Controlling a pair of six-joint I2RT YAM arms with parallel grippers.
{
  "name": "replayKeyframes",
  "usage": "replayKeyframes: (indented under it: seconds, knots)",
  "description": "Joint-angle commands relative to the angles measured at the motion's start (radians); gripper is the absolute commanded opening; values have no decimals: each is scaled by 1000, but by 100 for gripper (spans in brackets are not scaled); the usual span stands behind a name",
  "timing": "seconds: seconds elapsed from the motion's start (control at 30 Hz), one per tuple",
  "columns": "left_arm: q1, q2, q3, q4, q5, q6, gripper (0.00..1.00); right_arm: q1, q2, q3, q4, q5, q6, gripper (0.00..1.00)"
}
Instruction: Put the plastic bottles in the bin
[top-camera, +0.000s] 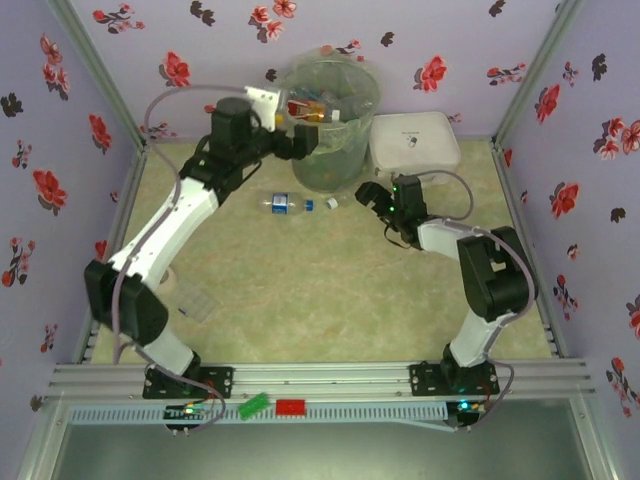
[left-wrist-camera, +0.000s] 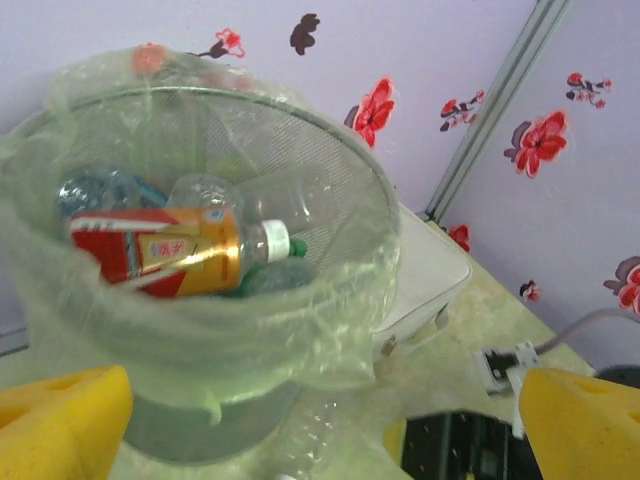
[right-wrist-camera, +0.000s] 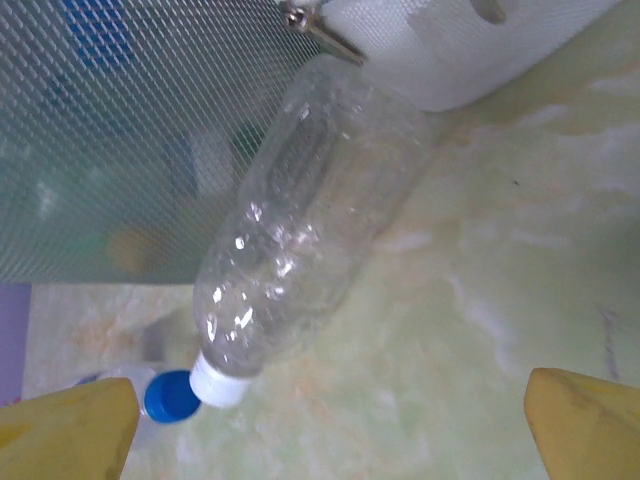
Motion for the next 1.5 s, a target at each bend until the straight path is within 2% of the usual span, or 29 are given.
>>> replayKeyframes:
  seconds: [0.0, 0.1, 0.27, 0.47, 0.53, 0.7, 0.87, 0.93, 1.27, 1.47]
  knots:
    - [5, -109, -215, 224, -68, -62, 100, -3, 63, 78, 25, 12, 66, 100]
    - [6, -180, -411, 316, -138, -118, 100, -2, 129, 140, 36, 2, 99, 100]
    - [8, -231, -658, 336, -240, -217, 100, 14, 220, 238, 7, 3, 123, 100]
    - [11, -251, -809, 328, -258, -312, 100, 32, 299, 323, -88, 60, 160, 97]
    - [13, -252, -819, 332, -258, -318, 100, 39, 322, 346, -110, 72, 169, 93]
    - [14, -236, -802, 357, -259, -313, 100, 54, 337, 353, -162, 144, 183, 90]
    - [14, -216, -771, 366, -258, -307, 100, 45, 310, 298, -166, 139, 170, 76]
    - [14, -213, -769, 369, -260, -309, 100, 39, 283, 268, -185, 138, 145, 73]
    - [17, -191, -768, 376, -259, -315, 100, 16, 80, 68, -394, 148, -7, 73]
    - [18, -163, -755, 389, -253, -327, 100, 15, 39, -5, -434, 183, -33, 73]
